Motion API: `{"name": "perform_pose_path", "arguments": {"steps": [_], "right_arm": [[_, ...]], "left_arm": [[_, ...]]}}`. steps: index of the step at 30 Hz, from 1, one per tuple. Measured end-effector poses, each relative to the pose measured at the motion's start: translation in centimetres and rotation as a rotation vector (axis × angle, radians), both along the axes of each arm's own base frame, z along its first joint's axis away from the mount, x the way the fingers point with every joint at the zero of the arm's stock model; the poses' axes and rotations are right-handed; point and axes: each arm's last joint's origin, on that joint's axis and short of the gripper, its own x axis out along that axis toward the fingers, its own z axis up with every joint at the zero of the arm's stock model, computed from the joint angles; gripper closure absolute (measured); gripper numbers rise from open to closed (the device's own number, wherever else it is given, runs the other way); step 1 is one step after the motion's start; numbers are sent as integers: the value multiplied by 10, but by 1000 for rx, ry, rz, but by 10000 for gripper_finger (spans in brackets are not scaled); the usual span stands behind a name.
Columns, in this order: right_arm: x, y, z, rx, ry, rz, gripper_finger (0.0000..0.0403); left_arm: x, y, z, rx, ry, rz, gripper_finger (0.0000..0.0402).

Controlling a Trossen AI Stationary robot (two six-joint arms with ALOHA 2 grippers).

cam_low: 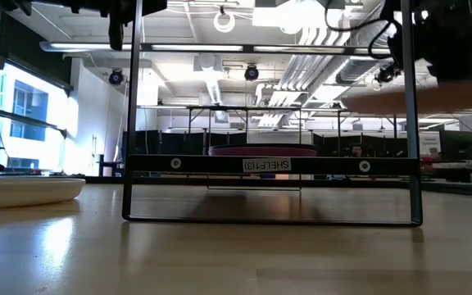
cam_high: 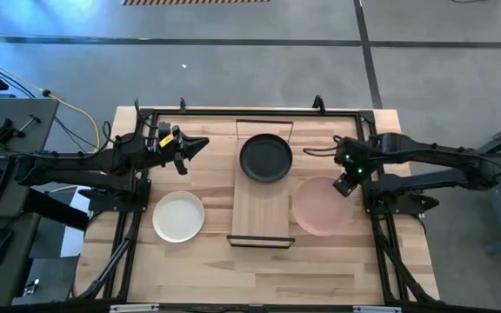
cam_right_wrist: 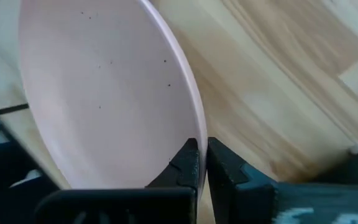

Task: Place and stack plates onto a shelf
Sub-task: Put the light pink plate on the shelf

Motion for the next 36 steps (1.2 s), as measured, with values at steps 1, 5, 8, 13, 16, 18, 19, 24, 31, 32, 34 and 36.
{"name": "perform_pose_path", "arguments": {"steps": [1, 5, 8, 13, 16, 18, 19, 24, 31, 32, 34, 36], "right_arm": [[1, 0, 4, 10, -17, 4, 403], [6, -1, 9, -1, -72, -25, 403], [13, -4, 1, -31, -78, -85, 403], [33, -6, -21, -11, -138, -169, 403], [45, -3, -33, 10, -170, -185, 403], [52, 1, -38, 23, -159, -182, 403], [55, 3, -40, 27, -155, -175, 403], [71, 13, -49, 53, -142, -180, 403], [89, 23, -63, 80, -131, -194, 403], [92, 25, -64, 84, -137, -200, 403], [96, 27, -66, 96, -148, -211, 403], [99, 28, -68, 106, -154, -222, 403]], "left_arm": [[0, 0, 0, 0, 0, 3, 384], [0, 0, 0, -1, 0, 11, 384], [0, 0, 0, -1, -1, 12, 384], [0, 0, 0, -9, -4, 11, 384], [0, 0, 0, -9, -4, 11, 384], [0, 0, 0, -9, -4, 11, 384], [0, 0, 0, -9, -4, 11, 384], [0, 0, 0, -7, -3, 12, 384], [0, 0, 0, -16, -7, 11, 384], [0, 0, 0, -16, -6, 11, 384], [0, 0, 0, -16, -7, 11, 384], [0, 0, 0, -16, -7, 11, 384]]}}
